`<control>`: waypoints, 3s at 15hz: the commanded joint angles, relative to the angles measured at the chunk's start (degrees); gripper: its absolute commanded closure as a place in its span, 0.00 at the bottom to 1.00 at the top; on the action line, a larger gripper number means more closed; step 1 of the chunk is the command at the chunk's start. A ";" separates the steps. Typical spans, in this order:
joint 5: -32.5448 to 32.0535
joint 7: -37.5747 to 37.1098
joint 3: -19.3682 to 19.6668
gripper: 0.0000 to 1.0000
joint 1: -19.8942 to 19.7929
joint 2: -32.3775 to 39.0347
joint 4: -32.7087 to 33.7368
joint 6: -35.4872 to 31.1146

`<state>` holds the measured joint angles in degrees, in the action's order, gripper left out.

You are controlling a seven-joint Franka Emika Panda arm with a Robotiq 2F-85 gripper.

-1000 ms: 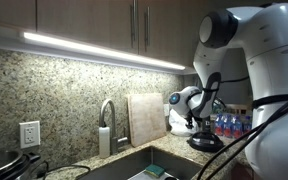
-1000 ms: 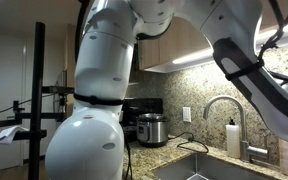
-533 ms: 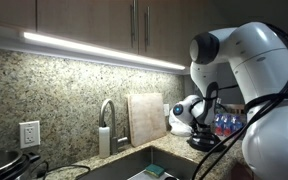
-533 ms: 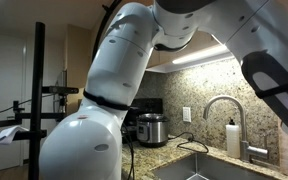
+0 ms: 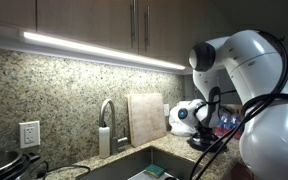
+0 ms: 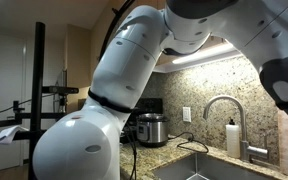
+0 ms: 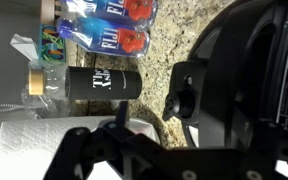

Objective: Put the black lid on the rice cooker.

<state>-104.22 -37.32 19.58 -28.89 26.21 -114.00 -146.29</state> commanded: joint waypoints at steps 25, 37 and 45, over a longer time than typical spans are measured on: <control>1.98 -7.81 -1.32 0.98 -3.33 -5.79 -2.45 -3.64; 6.16 7.72 -0.43 0.98 4.04 -24.34 -13.10 5.10; 6.84 26.96 -2.89 0.98 10.89 -37.79 -23.44 7.01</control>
<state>-97.90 -18.44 17.75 -20.00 -3.06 -132.21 -140.52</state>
